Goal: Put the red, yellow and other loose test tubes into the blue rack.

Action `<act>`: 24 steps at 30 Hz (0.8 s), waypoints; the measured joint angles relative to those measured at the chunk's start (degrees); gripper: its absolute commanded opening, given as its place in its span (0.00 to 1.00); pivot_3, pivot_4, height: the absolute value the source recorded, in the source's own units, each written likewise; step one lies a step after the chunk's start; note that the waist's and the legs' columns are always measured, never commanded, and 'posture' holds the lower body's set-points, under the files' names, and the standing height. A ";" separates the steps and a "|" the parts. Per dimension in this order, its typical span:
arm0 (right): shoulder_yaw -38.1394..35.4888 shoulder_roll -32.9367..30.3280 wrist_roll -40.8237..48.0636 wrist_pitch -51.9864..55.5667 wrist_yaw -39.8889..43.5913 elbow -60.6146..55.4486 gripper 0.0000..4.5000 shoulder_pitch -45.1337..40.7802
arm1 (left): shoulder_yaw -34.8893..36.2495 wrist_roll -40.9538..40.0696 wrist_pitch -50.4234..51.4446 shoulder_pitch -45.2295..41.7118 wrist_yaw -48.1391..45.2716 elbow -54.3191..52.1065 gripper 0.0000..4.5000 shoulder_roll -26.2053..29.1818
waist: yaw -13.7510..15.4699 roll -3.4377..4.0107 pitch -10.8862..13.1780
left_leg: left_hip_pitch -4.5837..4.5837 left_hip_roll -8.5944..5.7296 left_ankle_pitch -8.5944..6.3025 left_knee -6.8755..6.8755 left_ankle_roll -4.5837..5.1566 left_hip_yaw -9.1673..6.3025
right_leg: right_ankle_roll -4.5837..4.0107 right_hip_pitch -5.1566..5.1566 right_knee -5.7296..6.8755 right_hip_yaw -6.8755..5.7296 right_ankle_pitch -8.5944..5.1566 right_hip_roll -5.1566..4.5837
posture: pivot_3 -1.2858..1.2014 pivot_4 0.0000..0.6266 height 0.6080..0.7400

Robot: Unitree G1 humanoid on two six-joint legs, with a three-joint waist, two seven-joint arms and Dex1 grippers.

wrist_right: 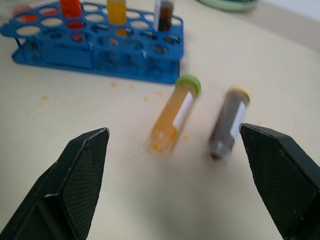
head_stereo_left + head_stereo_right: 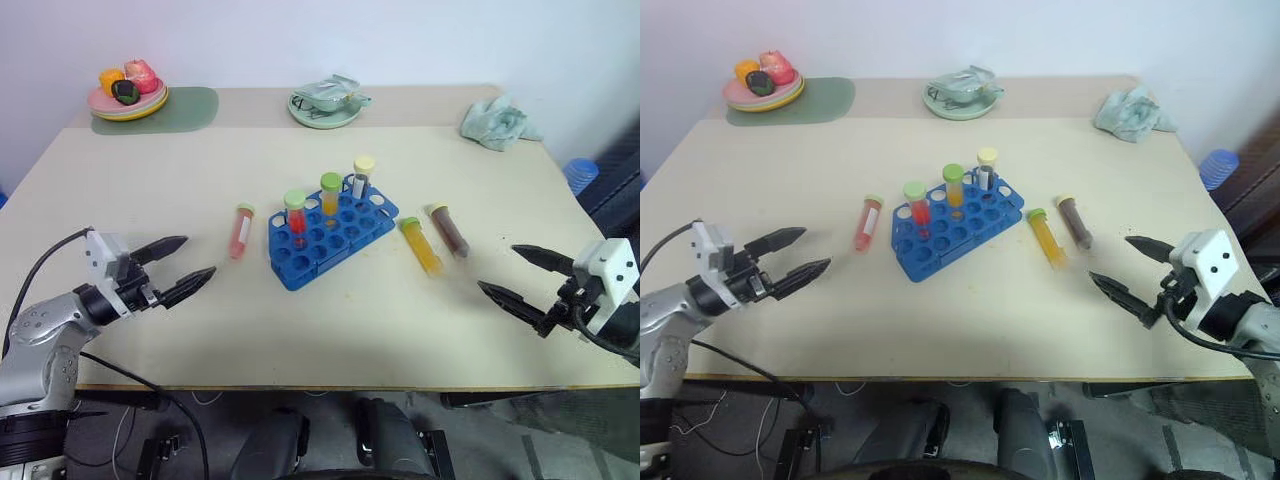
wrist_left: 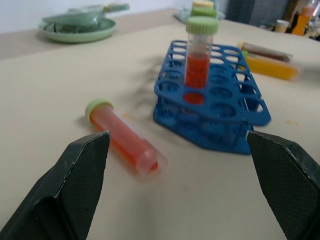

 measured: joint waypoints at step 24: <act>6.84 -3.91 -3.64 6.97 -7.26 8.74 0.95 -18.78 | -4.66 -0.90 4.35 -4.80 -1.60 -2.48 0.99 -1.46 | -0.25 0.04 0.03 | -0.01 0.01 0.15 0.01 -0.27 0.06 | -0.01 -0.02 0.01 0.01 0.01 -0.01 | 0.52 0.24 1.00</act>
